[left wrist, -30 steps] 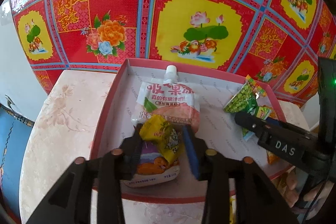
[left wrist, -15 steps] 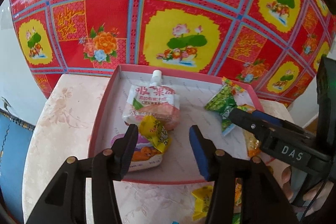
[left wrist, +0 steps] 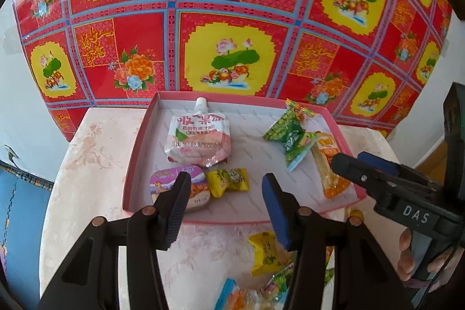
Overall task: Organize snacks
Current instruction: 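Withdraw both open grippers from the tray toward the remaining snacks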
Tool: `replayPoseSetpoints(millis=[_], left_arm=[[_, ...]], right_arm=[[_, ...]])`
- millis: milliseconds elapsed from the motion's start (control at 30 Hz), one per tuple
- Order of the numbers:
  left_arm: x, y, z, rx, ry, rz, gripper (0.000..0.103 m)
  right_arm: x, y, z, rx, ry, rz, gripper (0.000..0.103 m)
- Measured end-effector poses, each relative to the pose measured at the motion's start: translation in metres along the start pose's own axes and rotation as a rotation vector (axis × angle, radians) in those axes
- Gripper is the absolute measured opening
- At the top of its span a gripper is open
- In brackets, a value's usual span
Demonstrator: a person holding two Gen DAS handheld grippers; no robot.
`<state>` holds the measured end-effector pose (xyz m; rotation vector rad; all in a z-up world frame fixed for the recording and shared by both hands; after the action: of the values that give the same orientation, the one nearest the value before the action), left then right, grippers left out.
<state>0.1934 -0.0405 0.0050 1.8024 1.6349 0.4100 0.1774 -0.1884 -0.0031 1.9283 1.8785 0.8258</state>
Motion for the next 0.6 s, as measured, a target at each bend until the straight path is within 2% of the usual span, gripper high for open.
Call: replayPoseSetpoints(millis=[400,600], left_arm=[[-0.009,-0.017,-0.02,0.018,-0.009,-0.002,0.054],[-0.007,-0.027,-0.027,0.032,0.018,0.002,0.054]], right_arm=[[-0.015,-0.026,-0.028,0.013,-0.021,0.007,0.071],[-0.028,-0.042,-0.037,0.028,-0.014,0.057,0.071]])
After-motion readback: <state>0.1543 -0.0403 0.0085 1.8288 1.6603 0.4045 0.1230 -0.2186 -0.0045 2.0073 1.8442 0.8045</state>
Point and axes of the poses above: each gripper's, at about its wrist camera, not at the fingertips, and z roughly the way its jaws point, x to its left, y to its top, the point moved 10 cm from there along z, roughly the way its jaws point, and after that the axes turned 5 degrees about -y, right-handed, at the moved point
